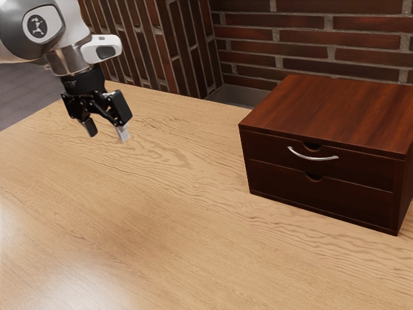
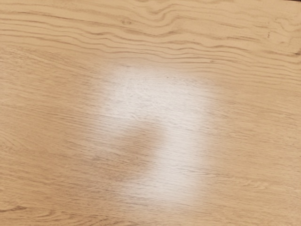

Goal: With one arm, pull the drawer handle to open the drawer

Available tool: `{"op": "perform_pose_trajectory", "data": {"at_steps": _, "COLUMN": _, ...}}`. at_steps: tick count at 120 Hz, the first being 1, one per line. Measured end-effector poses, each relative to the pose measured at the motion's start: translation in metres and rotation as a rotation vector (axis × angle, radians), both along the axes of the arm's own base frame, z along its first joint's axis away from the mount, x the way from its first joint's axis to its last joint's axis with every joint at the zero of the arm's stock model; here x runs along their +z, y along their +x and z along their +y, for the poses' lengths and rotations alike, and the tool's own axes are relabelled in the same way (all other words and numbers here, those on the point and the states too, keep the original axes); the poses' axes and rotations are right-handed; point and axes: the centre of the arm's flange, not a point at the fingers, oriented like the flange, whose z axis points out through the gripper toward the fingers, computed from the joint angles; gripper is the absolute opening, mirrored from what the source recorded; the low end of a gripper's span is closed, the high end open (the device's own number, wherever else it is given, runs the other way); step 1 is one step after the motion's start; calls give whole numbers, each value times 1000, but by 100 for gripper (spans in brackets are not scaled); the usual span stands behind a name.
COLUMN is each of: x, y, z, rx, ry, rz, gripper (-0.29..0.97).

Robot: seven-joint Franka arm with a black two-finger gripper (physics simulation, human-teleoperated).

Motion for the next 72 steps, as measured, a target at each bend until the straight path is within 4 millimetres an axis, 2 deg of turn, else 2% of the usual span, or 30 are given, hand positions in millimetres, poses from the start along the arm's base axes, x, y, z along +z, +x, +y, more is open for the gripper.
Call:
{"op": "perform_pose_trajectory", "data": {"at_steps": 11, "x": 0, "y": -1, "z": 3, "rx": 5, "ry": -13, "rz": -2, "gripper": 68}}
{"op": "perform_pose_trajectory", "data": {"at_steps": 24, "x": 3, "y": -5, "z": 16, "rx": 29, "ry": -25, "rz": -12, "gripper": 68}}
{"op": "perform_pose_trajectory", "data": {"at_steps": 33, "x": 50, "y": -24, "z": 21, "rx": 19, "ry": -8, "rz": -106, "gripper": 68}}
{"op": "perform_pose_trajectory", "data": {"at_steps": 38, "x": 85, "y": -41, "z": 20, "rx": -9, "ry": 5, "rz": -180, "gripper": 68}}
{"op": "perform_pose_trajectory", "data": {"at_steps": 45, "x": 123, "y": -66, "z": 17, "rx": -84, "ry": 13, "rz": -271, "gripper": 68}}
{"op": "perform_pose_trajectory", "data": {"at_steps": 52, "x": 148, "y": -85, "z": 7, "rx": -210, "ry": 6, "rz": -345, "gripper": 68}}
{"op": "perform_pose_trajectory", "data": {"at_steps": 57, "x": 156, "y": -89, "z": -9, "rx": -326, "ry": 6, "rz": -374, "gripper": 68}}
{"op": "perform_pose_trajectory", "data": {"at_steps": 65, "x": 158, "y": -83, "z": -41, "rx": -537, "ry": 9, "rz": -394, "gripper": 68}}
{"op": "perform_pose_trajectory", "data": {"at_steps": 72, "x": 150, "y": -76, "z": -61, "rx": -702, "ry": 3, "rz": -386, "gripper": 68}}
